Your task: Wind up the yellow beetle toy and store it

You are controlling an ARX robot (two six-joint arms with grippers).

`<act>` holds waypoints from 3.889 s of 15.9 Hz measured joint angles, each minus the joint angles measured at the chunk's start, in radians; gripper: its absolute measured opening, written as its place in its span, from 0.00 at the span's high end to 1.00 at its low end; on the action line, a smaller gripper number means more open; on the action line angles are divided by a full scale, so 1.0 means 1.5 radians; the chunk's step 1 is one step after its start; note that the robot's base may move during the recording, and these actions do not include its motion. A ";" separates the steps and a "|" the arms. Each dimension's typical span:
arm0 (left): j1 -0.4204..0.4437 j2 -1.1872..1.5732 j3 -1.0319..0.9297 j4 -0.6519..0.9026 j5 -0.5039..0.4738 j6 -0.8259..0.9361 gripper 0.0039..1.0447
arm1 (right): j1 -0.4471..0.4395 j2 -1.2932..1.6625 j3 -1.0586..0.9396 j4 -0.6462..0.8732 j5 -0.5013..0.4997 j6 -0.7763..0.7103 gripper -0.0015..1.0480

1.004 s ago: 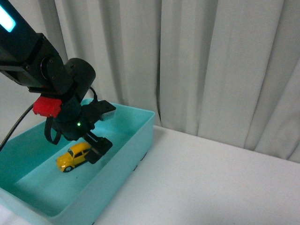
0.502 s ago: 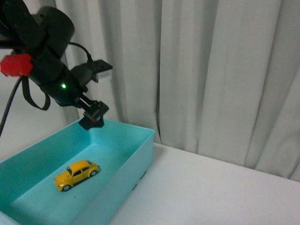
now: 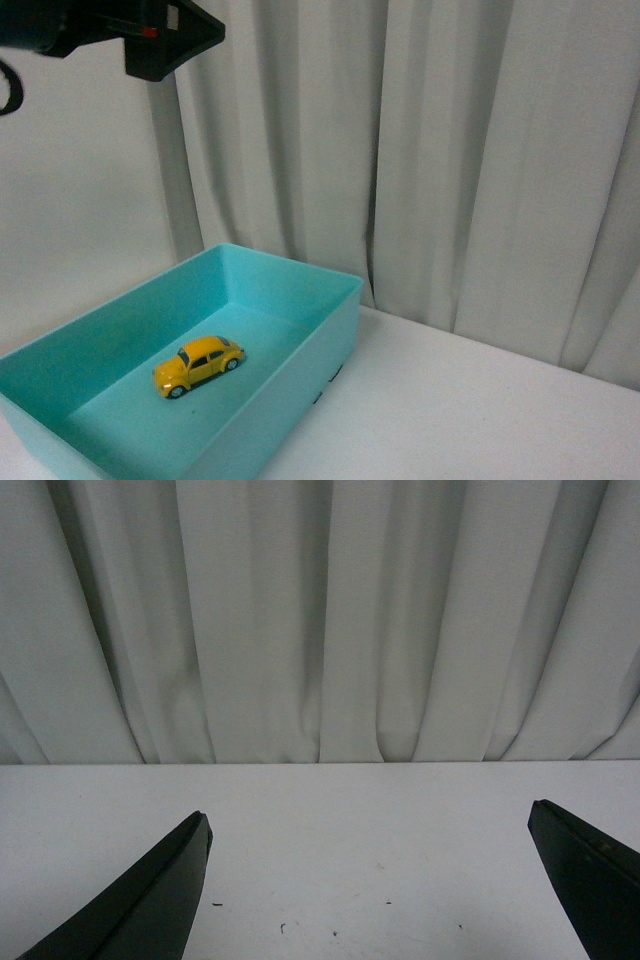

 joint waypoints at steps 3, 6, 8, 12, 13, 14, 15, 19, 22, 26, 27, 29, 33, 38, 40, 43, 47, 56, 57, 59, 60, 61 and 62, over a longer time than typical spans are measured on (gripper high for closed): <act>-0.056 -0.165 -0.173 0.062 -0.054 -0.115 0.72 | 0.000 0.000 0.000 0.000 0.000 0.000 0.06; -0.095 -0.216 -0.270 0.077 -0.098 -0.135 0.99 | 0.000 0.000 0.000 0.000 0.000 0.000 0.06; -0.116 -0.261 -0.303 0.085 -0.115 -0.135 0.99 | 0.000 0.000 0.000 0.000 -0.001 0.000 0.06; -0.186 -0.326 -0.362 0.069 -0.188 -0.136 0.99 | 0.000 0.000 0.000 0.000 0.000 0.000 0.06; -0.184 -0.343 -0.370 0.066 -0.188 -0.136 0.99 | 0.000 0.000 0.000 0.000 0.000 0.000 0.06; -0.184 -0.358 -0.379 0.058 -0.188 -0.136 0.99 | 0.000 0.000 0.000 0.000 0.000 0.000 0.06; -0.185 -0.369 -0.389 0.050 -0.188 -0.136 0.99 | 0.000 0.000 0.000 0.000 0.000 0.000 0.06; -0.185 -0.426 -0.409 0.019 -0.189 -0.136 0.99 | 0.000 0.000 0.000 0.000 0.000 0.000 0.06; -0.185 -0.467 -0.436 0.018 -0.188 -0.136 0.99 | 0.000 0.000 0.000 0.000 0.000 0.000 0.06; -0.185 -0.531 -0.435 -0.073 -0.189 -0.136 0.99 | 0.000 0.000 0.000 0.000 0.000 0.000 0.06; -0.185 -0.590 -0.436 -0.143 -0.189 -0.136 0.99 | 0.000 0.000 0.000 0.000 0.000 0.000 0.06; -0.185 -0.609 -0.436 -0.142 -0.187 -0.136 0.99 | 0.000 0.000 0.000 0.000 0.000 0.000 0.06; -0.185 -0.609 -0.436 -0.138 -0.188 -0.136 0.99 | 0.000 0.000 0.000 0.000 0.000 0.000 0.06; -0.185 -0.609 -0.436 -0.138 -0.188 -0.137 0.60 | 0.000 0.000 0.000 0.000 0.000 0.000 0.06; -0.185 -0.609 -0.436 -0.138 -0.188 -0.137 0.38 | 0.000 0.000 0.000 0.000 0.000 0.000 0.06; -0.185 -0.609 -0.436 -0.138 -0.188 -0.137 0.07 | 0.000 0.000 0.000 -0.001 0.000 0.000 0.06; -0.185 -0.609 -0.436 -0.138 -0.188 -0.137 0.06 | 0.000 0.000 0.000 0.000 0.000 0.000 0.06; -0.185 -0.609 -0.436 -0.137 -0.188 -0.137 0.06 | 0.000 -0.001 0.000 0.000 0.000 0.000 0.06; -0.185 -0.609 -0.436 -0.137 -0.188 -0.137 0.06 | 0.000 -0.001 0.000 0.000 0.000 0.000 0.06; -0.185 -0.609 -0.436 -0.137 -0.188 -0.137 0.06 | 0.000 -0.001 0.000 0.000 0.000 0.000 0.06; -0.185 -0.609 -0.436 -0.137 -0.188 -0.137 0.06 | 0.000 -0.001 0.000 0.000 0.000 0.000 0.06; -0.185 -0.609 -0.436 -0.137 -0.188 -0.137 0.06 | 0.000 -0.001 0.000 0.000 0.000 0.000 0.06; -0.185 -0.609 -0.436 -0.137 -0.188 -0.137 0.06 | 0.000 -0.001 0.000 0.000 0.000 0.000 0.06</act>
